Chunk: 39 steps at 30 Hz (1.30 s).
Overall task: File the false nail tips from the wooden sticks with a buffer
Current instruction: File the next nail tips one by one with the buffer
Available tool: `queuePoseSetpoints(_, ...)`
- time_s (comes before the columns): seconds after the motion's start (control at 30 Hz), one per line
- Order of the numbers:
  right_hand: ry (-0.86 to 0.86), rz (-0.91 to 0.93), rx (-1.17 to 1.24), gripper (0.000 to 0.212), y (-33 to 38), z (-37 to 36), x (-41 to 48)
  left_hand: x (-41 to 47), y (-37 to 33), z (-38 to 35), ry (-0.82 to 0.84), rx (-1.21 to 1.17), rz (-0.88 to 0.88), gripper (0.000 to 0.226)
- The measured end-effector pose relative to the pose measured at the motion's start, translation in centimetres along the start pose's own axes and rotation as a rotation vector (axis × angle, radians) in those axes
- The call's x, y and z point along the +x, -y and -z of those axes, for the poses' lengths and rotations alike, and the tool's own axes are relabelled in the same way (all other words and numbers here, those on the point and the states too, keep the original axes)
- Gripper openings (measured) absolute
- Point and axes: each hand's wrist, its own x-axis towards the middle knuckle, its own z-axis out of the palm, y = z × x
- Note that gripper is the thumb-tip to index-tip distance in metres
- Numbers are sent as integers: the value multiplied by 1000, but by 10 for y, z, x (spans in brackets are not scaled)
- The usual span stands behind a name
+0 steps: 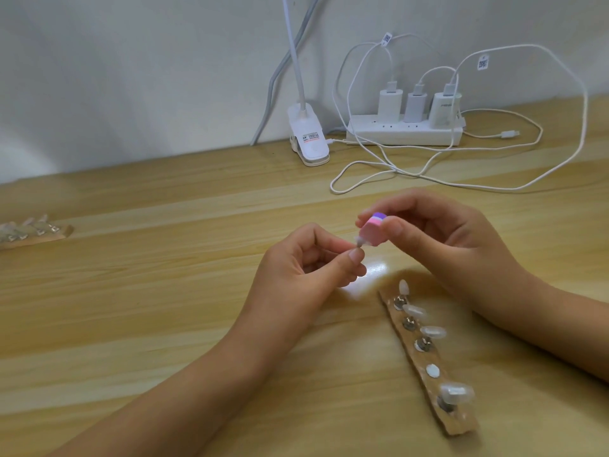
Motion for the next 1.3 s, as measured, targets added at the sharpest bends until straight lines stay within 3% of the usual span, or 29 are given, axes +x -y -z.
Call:
queuePoseSetpoints(0.13, 22, 3, -59, 21, -2, 0, 0, 0, 1, 0, -3, 1, 3, 8)
queuePoseSetpoints(0.27, 22, 174, -254, 18, -4, -1, 1, 1, 1, 1, -12, 4, 9, 9)
queuePoseSetpoints(0.47, 37, 170, -250, 19, -6, 0, 2, 1, 2, 1, -9, -8, 3, 8)
queuePoseSetpoints(0.6, 31, 55, -131, 19, -5, 0, 2, 1, 3, 1, -12, -20, 4, 9)
queuePoseSetpoints(0.7, 29, 116, -175, 20, -5, 0, 0, 1, 3, 1, -12, -19, 8, 7)
queuePoseSetpoints(0.8, 22, 21, -121, 20, -5, 1, 1, 2, 4, 1, -30, -30, 20, 7)
queuePoseSetpoints(0.93, 39, 133, -201, 19, -4, -1, 0, 3, 5, 2, -40, -45, 20, 6)
queuePoseSetpoints(1.03, 22, 28, -116, 20, -5, 1, 1, 3, 5, 2, -45, -61, 26, 6)
queuePoseSetpoints(1.13, 45, 136, -177, 20, -3, -1, -1, 3, 4, 1, -42, -56, 14, 11)
queuePoseSetpoints(1.23, 15, 16, -80, 23, -2, 0, 0, 2, 5, 2, -38, -51, 16, 7)
queuePoseSetpoints(1.3, 13, 35, -60, 25, 0, -1, -1, 2, 4, 2, -28, -43, 15, 6)
